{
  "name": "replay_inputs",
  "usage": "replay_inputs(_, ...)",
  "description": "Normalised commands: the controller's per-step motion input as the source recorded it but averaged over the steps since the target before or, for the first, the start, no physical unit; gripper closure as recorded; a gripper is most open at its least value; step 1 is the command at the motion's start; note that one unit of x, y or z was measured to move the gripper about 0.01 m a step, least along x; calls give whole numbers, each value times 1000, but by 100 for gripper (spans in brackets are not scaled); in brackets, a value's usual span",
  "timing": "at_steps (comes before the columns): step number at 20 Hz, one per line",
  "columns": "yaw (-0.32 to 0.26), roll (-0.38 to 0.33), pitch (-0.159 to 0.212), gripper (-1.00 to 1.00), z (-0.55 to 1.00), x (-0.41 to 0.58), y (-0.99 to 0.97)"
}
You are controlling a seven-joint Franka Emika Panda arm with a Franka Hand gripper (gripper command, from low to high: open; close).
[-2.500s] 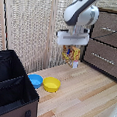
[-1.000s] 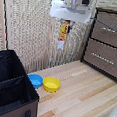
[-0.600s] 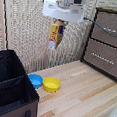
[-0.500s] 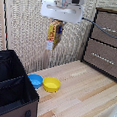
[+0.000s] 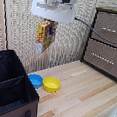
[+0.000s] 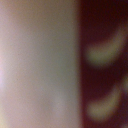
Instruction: Position your gripper near the granola bar, please. Lightly grip the granola bar with your gripping tool. Relocate your gripper along with the granola bar toward the leading division of the caddy with caution. Gently release the granola bar into the leading division of the caddy.
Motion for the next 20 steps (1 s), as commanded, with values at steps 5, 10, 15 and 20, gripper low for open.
replay_inputs(5, -114, -8, -6, 100, 27, -96, 801)
replay_inputs(10, -164, -27, 1, 100, -102, 0, 775)
replay_inputs(15, -134, -35, 11, 100, -142, -20, 802)
replay_inputs(20, -99, -36, 19, 100, -141, -134, 831)
